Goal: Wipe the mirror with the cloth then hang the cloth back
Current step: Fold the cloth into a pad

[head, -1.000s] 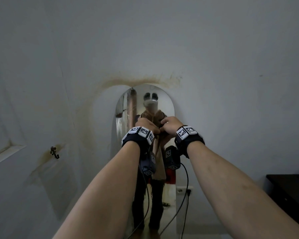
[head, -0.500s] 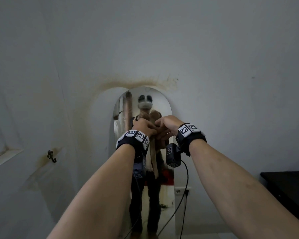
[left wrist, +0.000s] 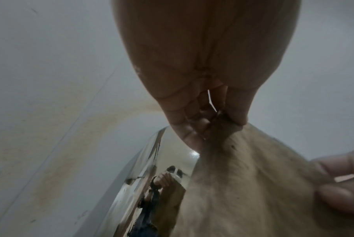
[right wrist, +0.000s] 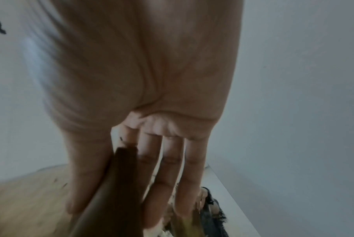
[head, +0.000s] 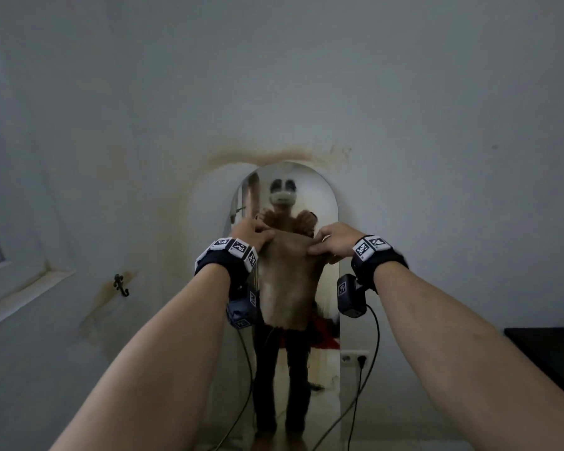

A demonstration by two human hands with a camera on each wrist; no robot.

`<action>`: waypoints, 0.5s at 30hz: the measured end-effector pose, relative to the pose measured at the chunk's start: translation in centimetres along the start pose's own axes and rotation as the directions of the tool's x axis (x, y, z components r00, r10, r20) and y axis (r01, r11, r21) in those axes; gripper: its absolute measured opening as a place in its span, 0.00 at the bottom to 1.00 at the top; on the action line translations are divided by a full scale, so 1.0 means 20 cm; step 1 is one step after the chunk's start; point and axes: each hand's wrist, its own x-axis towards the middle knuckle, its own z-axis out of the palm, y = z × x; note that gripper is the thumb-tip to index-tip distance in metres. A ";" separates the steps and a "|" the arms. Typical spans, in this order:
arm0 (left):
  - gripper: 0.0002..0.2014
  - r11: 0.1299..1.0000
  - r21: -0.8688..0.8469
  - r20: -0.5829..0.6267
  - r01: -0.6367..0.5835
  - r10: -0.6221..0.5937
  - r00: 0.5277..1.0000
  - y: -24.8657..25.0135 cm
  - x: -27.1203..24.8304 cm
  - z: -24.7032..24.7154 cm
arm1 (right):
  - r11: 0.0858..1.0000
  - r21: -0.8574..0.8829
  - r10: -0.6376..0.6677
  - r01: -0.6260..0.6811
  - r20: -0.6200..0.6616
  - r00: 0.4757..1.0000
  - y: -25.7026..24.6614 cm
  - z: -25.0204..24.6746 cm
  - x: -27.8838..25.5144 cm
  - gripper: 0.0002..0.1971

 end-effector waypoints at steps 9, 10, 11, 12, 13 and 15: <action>0.19 0.977 -0.204 -0.083 0.058 -0.076 0.994 -0.01 0.09 -0.03 | 0.912 0.394 -0.024 0.116 -0.233 0.972 -0.10 -0.05 -0.04 0.18; 0.22 0.971 -0.231 -0.089 0.068 -0.091 0.992 -0.01 0.12 -0.02 | 0.862 0.496 0.001 0.108 -0.215 0.977 -0.10 -0.04 -0.05 0.22; 0.26 0.967 -0.239 -0.097 0.086 -0.112 0.989 0.02 0.13 -0.02 | 0.804 0.589 0.017 0.080 -0.158 0.987 -0.10 -0.02 -0.05 0.28; 0.29 0.969 -0.218 -0.097 0.118 -0.142 0.985 0.02 0.15 -0.02 | 0.762 0.646 0.015 0.038 -0.076 0.997 -0.09 0.01 -0.06 0.32; 0.29 0.976 -0.173 -0.092 0.135 -0.152 0.984 0.06 0.12 -0.03 | 0.755 0.656 -0.002 -0.007 0.013 1.000 -0.08 0.04 -0.08 0.31; 0.22 0.990 -0.056 -0.069 0.130 -0.134 0.989 0.12 0.07 -0.05 | 0.769 0.634 -0.022 -0.083 0.157 0.987 -0.04 0.09 -0.12 0.18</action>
